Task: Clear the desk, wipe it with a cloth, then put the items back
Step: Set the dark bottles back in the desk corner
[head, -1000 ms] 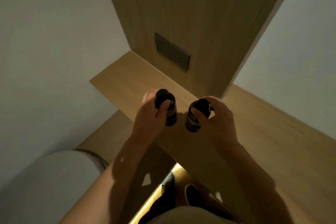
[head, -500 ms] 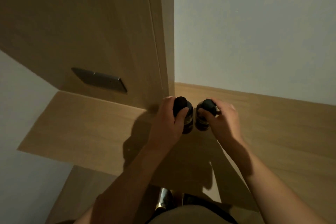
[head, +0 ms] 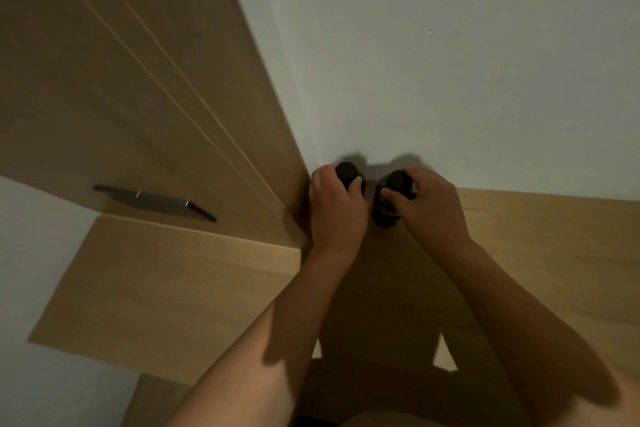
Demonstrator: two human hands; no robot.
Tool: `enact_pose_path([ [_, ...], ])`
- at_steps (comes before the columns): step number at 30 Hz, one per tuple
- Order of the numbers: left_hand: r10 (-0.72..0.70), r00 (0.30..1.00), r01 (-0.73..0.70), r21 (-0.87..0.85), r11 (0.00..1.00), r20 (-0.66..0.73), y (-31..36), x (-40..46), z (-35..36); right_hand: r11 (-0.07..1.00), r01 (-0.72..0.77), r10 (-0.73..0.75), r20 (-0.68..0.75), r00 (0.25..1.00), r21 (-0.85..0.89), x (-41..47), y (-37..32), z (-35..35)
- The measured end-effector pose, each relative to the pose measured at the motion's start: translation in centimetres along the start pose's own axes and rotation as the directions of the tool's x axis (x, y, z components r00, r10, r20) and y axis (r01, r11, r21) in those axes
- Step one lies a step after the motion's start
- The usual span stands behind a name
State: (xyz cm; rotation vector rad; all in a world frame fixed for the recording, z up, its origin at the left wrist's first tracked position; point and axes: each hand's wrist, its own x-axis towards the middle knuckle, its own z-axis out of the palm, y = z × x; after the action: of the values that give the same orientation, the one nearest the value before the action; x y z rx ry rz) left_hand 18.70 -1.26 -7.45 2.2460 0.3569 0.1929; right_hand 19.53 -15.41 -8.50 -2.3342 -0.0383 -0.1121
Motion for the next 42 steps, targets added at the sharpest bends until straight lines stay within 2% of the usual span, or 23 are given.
enact_pose_path([
  [9, -0.133, 0.984, 0.132, -0.013, 0.991, -0.115, 0.3, 4.0, 3.0, 0.999, 0.022, -0.024, 0.064, 0.998, 0.028, 4.0, 1.1, 2.3],
  [13, -0.106, 0.982, 0.118, 0.071, 0.990, -0.153, 0.3, 4.6, 3.4, 0.998, 0.050, -0.052, 0.054, 0.997, 0.042, 5.3, 1.1, 2.6],
  [23, -0.226, 0.959, 0.235, 0.038, 0.971, -0.169, 0.2, 6.1, 3.6, 0.994, 0.091, -0.095, 0.074, 0.993, 0.067, 6.7, 0.8, 3.7],
  [38, -0.244, 0.958, 0.234, -0.083, 0.969, -0.152, -0.4, 6.2, 4.0, 0.997, 0.073, -0.079, 0.169, 0.983, 0.038, 7.2, 0.6, 5.0],
  [40, -0.205, 0.966, 0.190, -0.103, 0.976, -0.158, -0.3, 5.4, 3.8, 0.997, 0.062, -0.070, 0.184, 0.980, 0.051, 7.0, 0.5, 4.8],
  [42, -0.086, 0.982, 0.071, -0.093, 0.993, -0.170, -0.4, 3.8, 3.4, 0.995, 0.071, -0.081, 0.162, 0.983, 0.068, 6.4, 0.4, 4.1],
])
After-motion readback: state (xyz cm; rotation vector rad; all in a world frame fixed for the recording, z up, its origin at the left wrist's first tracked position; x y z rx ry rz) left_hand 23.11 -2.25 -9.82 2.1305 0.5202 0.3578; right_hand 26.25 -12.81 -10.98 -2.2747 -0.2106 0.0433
